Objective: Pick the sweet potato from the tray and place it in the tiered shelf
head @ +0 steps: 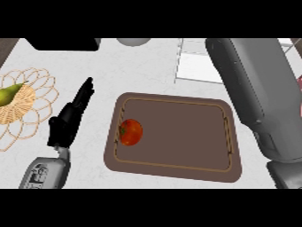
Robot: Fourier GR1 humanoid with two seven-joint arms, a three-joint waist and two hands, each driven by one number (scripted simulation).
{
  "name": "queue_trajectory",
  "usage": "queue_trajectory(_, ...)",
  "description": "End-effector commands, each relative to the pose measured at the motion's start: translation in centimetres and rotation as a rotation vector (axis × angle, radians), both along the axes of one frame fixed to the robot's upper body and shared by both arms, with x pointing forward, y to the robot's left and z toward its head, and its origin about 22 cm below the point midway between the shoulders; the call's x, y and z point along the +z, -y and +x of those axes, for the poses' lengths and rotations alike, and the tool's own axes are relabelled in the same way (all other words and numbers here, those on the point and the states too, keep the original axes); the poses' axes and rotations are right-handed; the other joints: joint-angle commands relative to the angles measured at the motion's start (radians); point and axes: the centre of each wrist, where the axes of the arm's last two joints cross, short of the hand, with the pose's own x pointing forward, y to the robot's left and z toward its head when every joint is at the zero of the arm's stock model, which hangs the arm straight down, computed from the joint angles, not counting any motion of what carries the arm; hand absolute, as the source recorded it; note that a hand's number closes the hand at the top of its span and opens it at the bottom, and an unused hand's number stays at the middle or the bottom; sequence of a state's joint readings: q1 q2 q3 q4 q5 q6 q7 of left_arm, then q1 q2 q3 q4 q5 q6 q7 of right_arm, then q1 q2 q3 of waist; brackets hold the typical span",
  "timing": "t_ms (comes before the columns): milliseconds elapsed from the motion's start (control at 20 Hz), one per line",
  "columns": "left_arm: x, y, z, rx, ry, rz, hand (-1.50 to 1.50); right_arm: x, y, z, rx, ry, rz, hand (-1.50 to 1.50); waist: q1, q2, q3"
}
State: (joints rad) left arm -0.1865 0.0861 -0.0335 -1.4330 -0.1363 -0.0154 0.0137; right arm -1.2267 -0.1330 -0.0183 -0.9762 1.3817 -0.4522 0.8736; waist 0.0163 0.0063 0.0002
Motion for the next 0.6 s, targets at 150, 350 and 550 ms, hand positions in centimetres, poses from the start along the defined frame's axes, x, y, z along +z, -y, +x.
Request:
queue_trajectory(150, 0.4, 1.7, 0.0, -0.009, -0.011, -0.007, 0.0, -0.1, 3.8, 1.8, 0.063, 0.107, 0.145, 1.5, 0.002, -0.001, 0.0)
queue_trajectory(350, 0.3, 0.5, -0.2, 0.004, 0.001, -0.004, 0.0, -0.6, 4.9, 3.0, 0.067, 0.108, 0.152, 1.5, 0.005, -0.001, 0.0)
queue_trajectory(550, 0.6, 1.2, 0.9, -0.001, -0.018, -0.013, 0.0, -3.8, 5.9, 3.4, 0.079, 0.116, 0.132, 1.5, -0.003, -0.001, 0.0)
